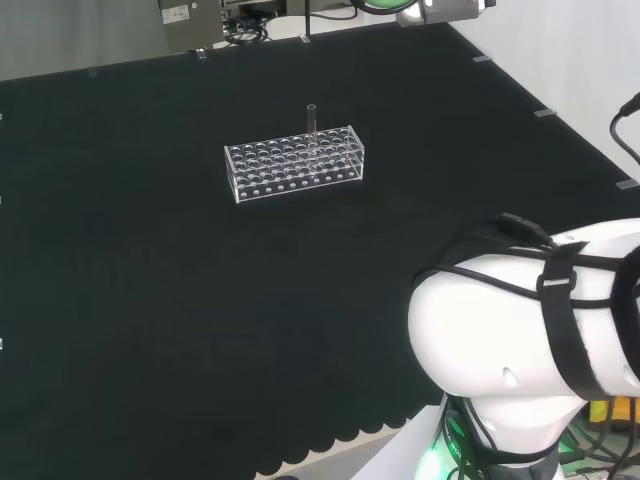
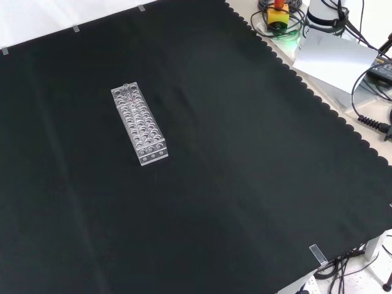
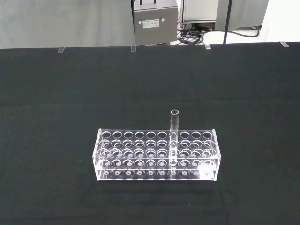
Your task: Pick up the test tube.
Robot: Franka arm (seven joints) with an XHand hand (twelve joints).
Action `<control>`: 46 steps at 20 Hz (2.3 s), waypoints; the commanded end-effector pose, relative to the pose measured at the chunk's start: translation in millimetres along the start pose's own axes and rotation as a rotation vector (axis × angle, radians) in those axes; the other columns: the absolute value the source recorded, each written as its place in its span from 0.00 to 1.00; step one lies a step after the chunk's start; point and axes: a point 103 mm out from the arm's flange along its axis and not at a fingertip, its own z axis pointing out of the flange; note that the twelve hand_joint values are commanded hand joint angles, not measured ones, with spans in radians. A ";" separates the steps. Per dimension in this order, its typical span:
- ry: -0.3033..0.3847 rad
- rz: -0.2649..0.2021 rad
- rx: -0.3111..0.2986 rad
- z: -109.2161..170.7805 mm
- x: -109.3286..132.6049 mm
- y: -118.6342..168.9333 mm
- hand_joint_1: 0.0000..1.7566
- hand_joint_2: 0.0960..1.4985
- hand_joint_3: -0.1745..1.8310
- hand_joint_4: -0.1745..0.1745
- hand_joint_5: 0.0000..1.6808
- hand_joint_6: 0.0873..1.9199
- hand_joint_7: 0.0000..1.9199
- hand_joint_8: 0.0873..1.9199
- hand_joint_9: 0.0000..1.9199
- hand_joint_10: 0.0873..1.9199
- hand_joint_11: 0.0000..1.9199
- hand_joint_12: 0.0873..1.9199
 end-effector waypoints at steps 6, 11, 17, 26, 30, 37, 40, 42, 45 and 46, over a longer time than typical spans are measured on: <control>-0.002 -0.011 0.012 1.9 -1.7 12.8 0.24 0.54 0.28 0.39 0.03 0.00 0.00 0.20 0.00 0.24 0.00 0.70; 0.009 -0.003 0.042 9.3 -3.1 38.2 0.24 0.57 0.25 0.38 0.04 0.00 0.00 0.26 0.00 0.30 0.00 0.72; 0.003 -0.005 0.106 29.2 -2.5 77.3 0.26 0.58 0.22 0.38 0.06 0.00 0.01 0.36 0.00 0.38 0.00 0.75; -0.020 -0.013 0.175 67.6 -3.1 132.6 0.27 0.58 0.22 0.37 0.07 0.00 0.04 0.38 0.00 0.44 0.00 0.77; -0.021 -0.007 0.217 87.9 -6.1 148.9 0.27 0.58 0.22 0.36 0.08 0.00 0.06 0.39 0.01 0.46 0.00 0.78; -0.018 0.009 0.283 129.3 -10.8 179.3 0.27 0.59 0.22 0.35 0.09 0.00 0.08 0.40 0.02 0.47 0.00 0.79; -0.017 0.021 0.307 146.9 -13.6 190.0 0.28 0.59 0.22 0.34 0.10 0.00 0.09 0.40 0.03 0.47 0.00 0.79; -0.021 0.029 0.319 158.2 -15.6 195.8 0.28 0.59 0.22 0.33 0.11 0.00 0.10 0.40 0.04 0.47 0.00 0.79; -0.017 0.043 0.331 175.3 -19.4 203.9 0.29 0.59 0.22 0.31 0.13 0.00 0.13 0.40 0.06 0.47 0.00 0.80; -0.017 0.045 0.333 180.5 -20.5 206.5 0.29 0.59 0.23 0.30 0.15 0.00 0.14 0.40 0.08 0.46 0.00 0.80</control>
